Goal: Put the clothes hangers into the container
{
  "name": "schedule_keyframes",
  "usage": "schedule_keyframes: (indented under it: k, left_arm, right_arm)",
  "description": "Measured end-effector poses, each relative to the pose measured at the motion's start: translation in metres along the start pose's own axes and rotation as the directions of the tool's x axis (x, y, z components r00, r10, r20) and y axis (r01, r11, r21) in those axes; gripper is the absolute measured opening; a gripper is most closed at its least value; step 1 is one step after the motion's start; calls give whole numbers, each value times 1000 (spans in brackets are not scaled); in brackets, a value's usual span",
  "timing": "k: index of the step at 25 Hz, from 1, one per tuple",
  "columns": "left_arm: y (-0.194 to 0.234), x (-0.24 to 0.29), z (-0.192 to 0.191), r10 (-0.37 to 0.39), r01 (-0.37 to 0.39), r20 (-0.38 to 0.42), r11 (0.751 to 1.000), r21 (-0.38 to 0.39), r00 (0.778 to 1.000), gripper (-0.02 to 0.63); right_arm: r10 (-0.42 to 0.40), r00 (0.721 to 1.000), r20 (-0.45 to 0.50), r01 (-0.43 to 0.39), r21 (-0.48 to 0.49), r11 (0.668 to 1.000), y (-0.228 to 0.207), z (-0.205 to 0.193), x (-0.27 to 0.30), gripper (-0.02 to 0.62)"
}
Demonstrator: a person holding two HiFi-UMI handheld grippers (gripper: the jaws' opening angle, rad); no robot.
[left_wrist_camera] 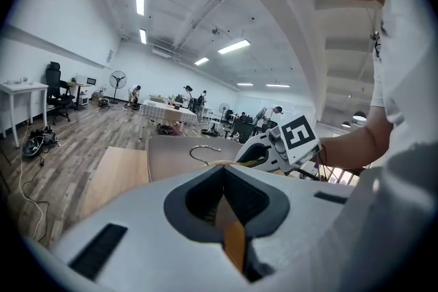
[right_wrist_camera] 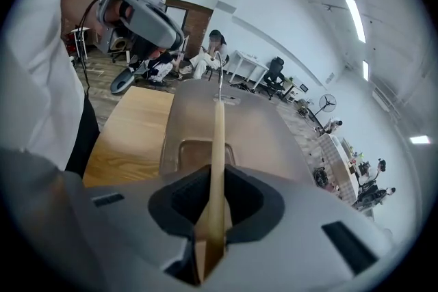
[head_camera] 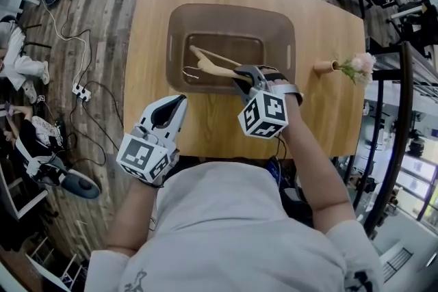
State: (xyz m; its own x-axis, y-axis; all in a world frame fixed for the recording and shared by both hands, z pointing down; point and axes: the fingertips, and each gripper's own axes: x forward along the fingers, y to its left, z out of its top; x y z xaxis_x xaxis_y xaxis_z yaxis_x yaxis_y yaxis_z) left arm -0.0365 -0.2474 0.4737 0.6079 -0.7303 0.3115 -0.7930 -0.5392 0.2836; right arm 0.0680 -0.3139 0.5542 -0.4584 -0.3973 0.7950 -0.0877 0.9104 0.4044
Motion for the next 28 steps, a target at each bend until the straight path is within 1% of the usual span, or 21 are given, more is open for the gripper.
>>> schedule_keyframes:
  k: [7,11,16,18,22,25,28]
  left_arm:
    - [7,-2,-6,12,-13,-7,1000,-14,1000,6]
    - [10,-6,-8,18,-19,-11,1000,-22,1000,6]
    - [11,-9,-8,21,-21,-10,1000,-23,1000,6]
    - [13,-13,-9,20,-20,-11,999,-25,1000,6]
    - [11,-17,-11,10,-11,-11,1000,-25,1000,6]
    - [10,-20,-11,1,-1,-9,1000,-24,1000,6]
    - [9,-25,-10,-7,7,-5,1000,-18,1000,6]
  right_arm:
    - [38,999,-8,-38,-2,999,7,6,19,63]
    - [74,997,-26,-74,16,997,13,7,26,69]
    - [98,994,-48,-97,34,995,13,4,28,77]
    - [103,993,-53,-101,37,994,15,5,28,89]
    - [115,991,-66,-112,44,993,17,6,26,91]
    - [130,989,-72,-126,63,990,17,6,22,115]
    - [118,989,-85,-112,70,991,15,5,17,124]
